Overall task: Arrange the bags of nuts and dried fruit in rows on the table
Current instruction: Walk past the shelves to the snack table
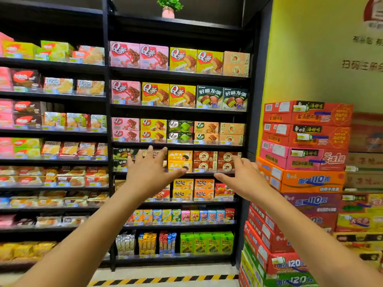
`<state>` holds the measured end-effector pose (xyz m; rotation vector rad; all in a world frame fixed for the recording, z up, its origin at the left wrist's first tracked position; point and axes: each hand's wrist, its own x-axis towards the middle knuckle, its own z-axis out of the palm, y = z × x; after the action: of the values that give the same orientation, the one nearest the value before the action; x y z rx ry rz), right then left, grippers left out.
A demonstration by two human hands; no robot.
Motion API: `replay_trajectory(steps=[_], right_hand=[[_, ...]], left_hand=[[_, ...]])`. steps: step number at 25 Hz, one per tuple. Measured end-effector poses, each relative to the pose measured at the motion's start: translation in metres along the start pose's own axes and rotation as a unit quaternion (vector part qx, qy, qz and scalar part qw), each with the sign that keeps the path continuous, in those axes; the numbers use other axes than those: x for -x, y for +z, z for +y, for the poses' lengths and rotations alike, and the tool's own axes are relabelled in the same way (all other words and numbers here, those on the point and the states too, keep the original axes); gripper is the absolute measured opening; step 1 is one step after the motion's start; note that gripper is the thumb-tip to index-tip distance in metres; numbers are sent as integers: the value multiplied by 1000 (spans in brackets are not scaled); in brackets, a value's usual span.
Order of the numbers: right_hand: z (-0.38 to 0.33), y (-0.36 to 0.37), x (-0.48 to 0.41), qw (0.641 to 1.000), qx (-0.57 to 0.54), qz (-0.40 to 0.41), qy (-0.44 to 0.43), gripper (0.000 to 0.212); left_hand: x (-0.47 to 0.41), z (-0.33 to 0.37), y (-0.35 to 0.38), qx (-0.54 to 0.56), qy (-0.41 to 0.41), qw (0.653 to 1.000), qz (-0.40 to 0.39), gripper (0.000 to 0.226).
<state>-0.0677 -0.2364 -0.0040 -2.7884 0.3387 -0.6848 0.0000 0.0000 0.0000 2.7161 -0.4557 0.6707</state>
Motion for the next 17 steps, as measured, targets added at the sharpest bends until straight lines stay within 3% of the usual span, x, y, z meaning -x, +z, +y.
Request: replay_trajectory(steps=[4,8,13,17], right_hand=[[-12,42,-13,997,-6,-68,-39,86],[-75,116,-4,979,-33,-158,-123,84],[-160,222,66,935,-47,-264,-231,74],[-241,293,158,879,-25,-377,-293,73]], left_hand=[[21,-28,13,-44,-64,997,19,99],[77,-98,34,-97,-182,978,-21,97],[195,-179,68,-107,-330,933,-94,94],[312,-248,68,-125,-446,878,-117,89]])
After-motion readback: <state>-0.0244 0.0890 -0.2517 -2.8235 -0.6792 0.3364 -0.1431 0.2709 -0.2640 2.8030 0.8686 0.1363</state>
